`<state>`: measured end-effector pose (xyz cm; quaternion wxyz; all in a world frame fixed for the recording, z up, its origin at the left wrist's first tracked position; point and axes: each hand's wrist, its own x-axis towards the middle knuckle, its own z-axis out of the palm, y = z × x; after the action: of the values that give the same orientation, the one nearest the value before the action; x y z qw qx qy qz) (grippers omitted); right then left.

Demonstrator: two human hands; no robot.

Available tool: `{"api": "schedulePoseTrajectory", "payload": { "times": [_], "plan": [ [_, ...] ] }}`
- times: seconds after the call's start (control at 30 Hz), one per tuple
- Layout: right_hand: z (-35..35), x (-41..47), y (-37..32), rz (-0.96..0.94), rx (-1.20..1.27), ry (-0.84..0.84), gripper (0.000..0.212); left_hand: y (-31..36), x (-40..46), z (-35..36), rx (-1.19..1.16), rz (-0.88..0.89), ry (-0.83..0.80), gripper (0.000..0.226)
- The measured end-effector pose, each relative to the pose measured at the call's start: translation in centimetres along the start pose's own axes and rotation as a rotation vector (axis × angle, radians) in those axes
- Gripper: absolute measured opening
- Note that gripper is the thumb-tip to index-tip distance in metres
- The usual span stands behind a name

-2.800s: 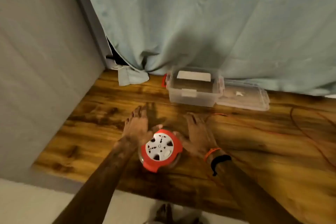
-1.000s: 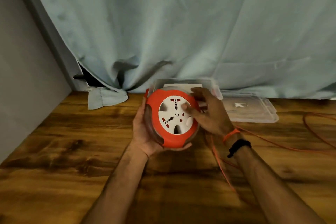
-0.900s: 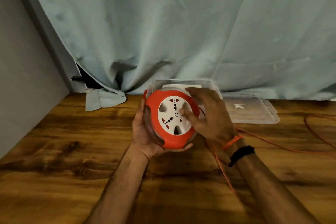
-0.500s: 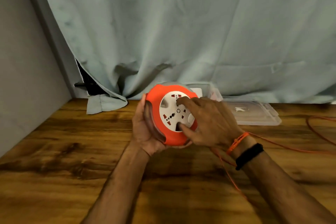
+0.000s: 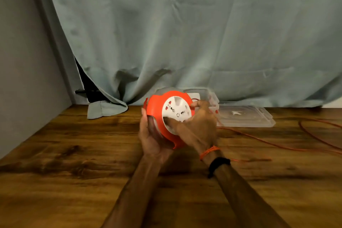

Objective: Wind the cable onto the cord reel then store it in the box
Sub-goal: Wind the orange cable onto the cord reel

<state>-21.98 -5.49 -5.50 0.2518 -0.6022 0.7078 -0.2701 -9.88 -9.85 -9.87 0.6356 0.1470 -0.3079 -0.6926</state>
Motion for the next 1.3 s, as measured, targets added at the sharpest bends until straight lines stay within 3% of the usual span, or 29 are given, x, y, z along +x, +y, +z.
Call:
{"api": "schedulePoseTrajectory", "payload": {
  "times": [0.03,0.07,0.1,0.17,0.2,0.27,0.4,0.5,0.83,0.97,1.07,1.17,1.23,1.3],
  "plan": [
    [0.6,-0.2,0.9,0.085,0.068,-0.134,0.039,-0.2,0.0,0.0,0.005,0.018,0.021,0.079],
    [1.1,-0.1,1.4,0.054,0.133,-0.168,0.04,-0.4,0.0,-0.1,0.005,0.026,0.035,0.074],
    [1.5,0.3,1.4,-0.023,0.219,-0.105,0.035,-0.4,0.0,-0.1,0.006,0.029,0.039,0.07],
    [1.7,1.0,0.5,-0.257,0.404,0.245,0.034,-0.3,0.0,0.1,0.025,0.034,0.036,0.073],
    [1.5,1.2,0.1,-0.343,0.398,0.31,0.037,-0.1,-0.1,0.1,0.04,0.032,0.034,0.079],
    [1.2,1.2,0.1,-0.519,0.193,0.341,0.042,0.1,-0.1,0.1,0.055,0.018,0.018,0.087],
    [-0.6,1.7,1.6,-0.717,-0.075,0.448,0.025,-0.1,0.1,-0.6,0.027,-0.013,-0.017,0.081],
    [-1.9,2.3,2.5,-0.78,-0.269,0.424,0.06,-0.2,0.2,-0.8,0.008,-0.044,-0.062,0.082],
    [-1.3,3.0,3.2,-0.737,-0.391,0.492,0.068,-0.6,0.1,-0.6,-0.042,-0.102,-0.132,0.084],
    [-0.3,2.3,2.8,-0.568,-0.371,0.627,0.064,-1.0,-0.3,-0.2,-0.008,-0.043,-0.087,0.088],
    [2.2,1.3,1.4,-0.335,-0.161,0.699,0.062,-1.0,-0.4,0.0,0.025,0.062,-0.001,0.078],
    [3.5,0.6,0.3,-0.22,0.074,0.591,0.061,-1.4,-0.2,-0.7,0.122,0.215,0.045,0.045],
    [2.9,0.4,0.5,-0.219,0.144,0.482,0.06,-1.2,-0.2,-0.8,0.167,0.27,0.035,0.052],
    [1.8,0.4,0.7,-0.254,0.249,0.322,0.064,-0.7,-0.1,-0.8,0.144,0.161,-0.026,0.049]
  ]
}}
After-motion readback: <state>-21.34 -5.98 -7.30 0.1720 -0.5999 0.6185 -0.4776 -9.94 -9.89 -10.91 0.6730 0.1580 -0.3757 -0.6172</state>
